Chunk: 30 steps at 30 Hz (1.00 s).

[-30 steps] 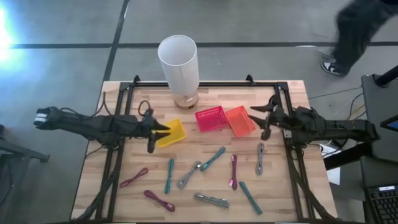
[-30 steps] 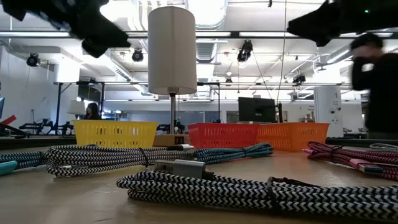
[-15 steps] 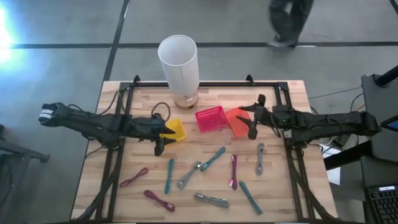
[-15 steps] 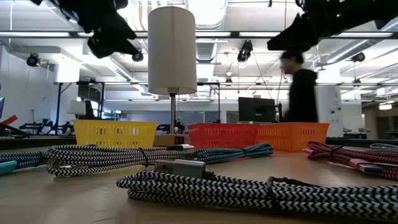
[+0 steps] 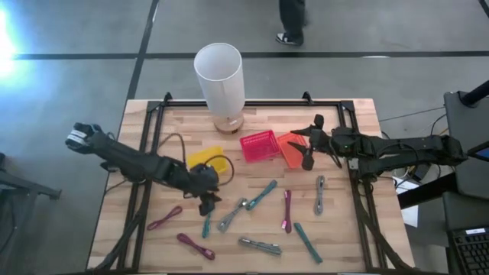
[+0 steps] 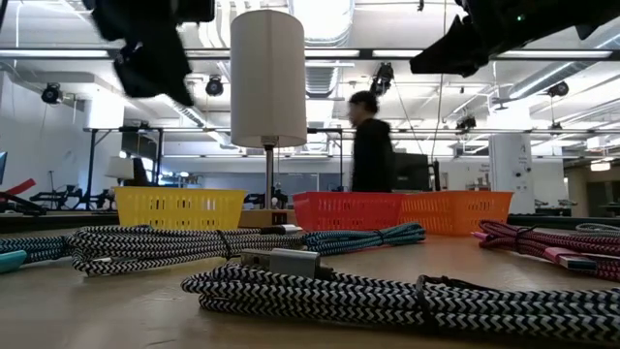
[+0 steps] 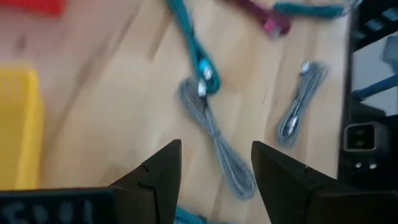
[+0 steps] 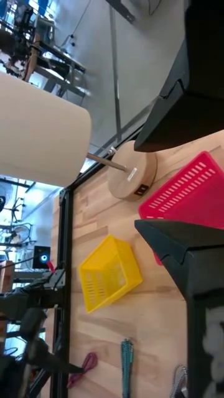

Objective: Pick & Place USB Port
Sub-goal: Put the top left blue charger cable into the yellow bin

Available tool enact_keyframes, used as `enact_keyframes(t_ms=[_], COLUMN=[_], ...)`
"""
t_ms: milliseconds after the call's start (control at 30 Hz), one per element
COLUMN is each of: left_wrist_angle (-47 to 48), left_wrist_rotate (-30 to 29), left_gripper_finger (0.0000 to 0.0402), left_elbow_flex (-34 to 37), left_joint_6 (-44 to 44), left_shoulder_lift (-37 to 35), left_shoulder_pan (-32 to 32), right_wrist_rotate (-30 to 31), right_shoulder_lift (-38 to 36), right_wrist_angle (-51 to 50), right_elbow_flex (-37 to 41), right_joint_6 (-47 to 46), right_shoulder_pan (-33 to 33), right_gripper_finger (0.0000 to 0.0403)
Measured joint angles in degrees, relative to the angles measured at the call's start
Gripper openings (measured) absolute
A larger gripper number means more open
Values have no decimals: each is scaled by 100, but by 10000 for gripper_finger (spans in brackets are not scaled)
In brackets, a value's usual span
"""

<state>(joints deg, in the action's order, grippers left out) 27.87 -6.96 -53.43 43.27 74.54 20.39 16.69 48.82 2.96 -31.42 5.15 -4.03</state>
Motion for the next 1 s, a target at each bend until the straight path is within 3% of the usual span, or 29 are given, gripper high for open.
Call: enact_keyframes(t_ms=[267,833,1000], left_wrist_angle=[327,481,455], left_wrist_rotate=[11,531,598], left_gripper_finger=[187,187,182], left_elbow_flex=[13,11,2], left_joint_6=[1342,1930,1380], left_shoulder_lift=[752,1875,2124], left_shoulder_pan=[238,270,270], right_wrist_rotate=[-3,-15,-15], right_shoulder_lift=[2,-2,-2], right_wrist_angle=[-83,-85,-74], right_elbow_flex=[7,11,13], right_joint_6=[0,301,333], right_shoulder_pan=[-1,-2,-2], right_gripper_finger=[181,172,167])
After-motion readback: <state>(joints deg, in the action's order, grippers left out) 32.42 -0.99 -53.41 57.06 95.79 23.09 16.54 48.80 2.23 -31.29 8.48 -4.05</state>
